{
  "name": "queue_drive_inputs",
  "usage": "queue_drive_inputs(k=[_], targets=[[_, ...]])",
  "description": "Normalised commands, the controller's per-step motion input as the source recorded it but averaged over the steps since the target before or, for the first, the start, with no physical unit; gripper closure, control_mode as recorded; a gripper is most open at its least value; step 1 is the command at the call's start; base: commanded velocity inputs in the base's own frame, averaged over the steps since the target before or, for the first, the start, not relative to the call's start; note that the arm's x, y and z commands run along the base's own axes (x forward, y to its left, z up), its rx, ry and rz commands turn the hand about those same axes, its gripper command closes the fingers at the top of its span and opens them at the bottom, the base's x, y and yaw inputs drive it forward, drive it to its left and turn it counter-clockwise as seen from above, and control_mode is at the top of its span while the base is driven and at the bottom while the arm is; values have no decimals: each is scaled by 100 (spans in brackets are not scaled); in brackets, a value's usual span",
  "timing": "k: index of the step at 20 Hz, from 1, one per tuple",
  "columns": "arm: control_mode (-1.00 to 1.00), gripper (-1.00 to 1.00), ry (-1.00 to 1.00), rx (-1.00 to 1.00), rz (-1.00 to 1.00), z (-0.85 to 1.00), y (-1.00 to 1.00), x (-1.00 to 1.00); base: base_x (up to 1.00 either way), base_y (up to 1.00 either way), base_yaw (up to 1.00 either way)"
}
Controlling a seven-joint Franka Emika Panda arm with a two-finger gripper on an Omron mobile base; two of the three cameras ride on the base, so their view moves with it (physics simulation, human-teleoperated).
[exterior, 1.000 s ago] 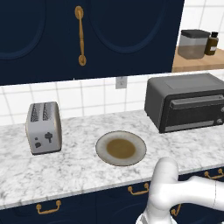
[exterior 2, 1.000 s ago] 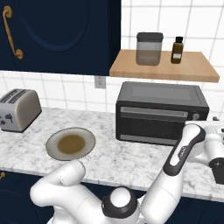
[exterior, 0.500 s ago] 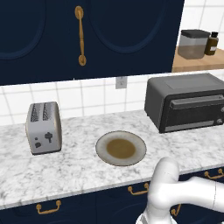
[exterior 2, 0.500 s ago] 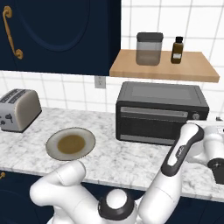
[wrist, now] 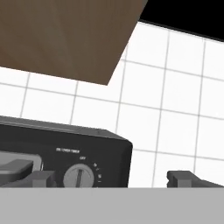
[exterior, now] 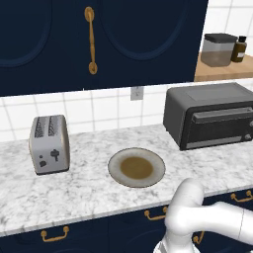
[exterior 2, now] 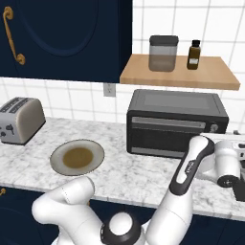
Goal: Pick up the kebab skewer and baguette bread, and place them inside the toaster oven. Close the toaster oven door and start by setting the timer.
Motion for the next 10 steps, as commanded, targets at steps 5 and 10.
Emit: queue_drive_inputs(k=[5, 10], targets=[[-100, -100, 0, 0, 0, 0, 3, 1, 0, 0, 0], [-100, -100, 0, 0, 0, 0, 0, 4, 0, 0, 0]])
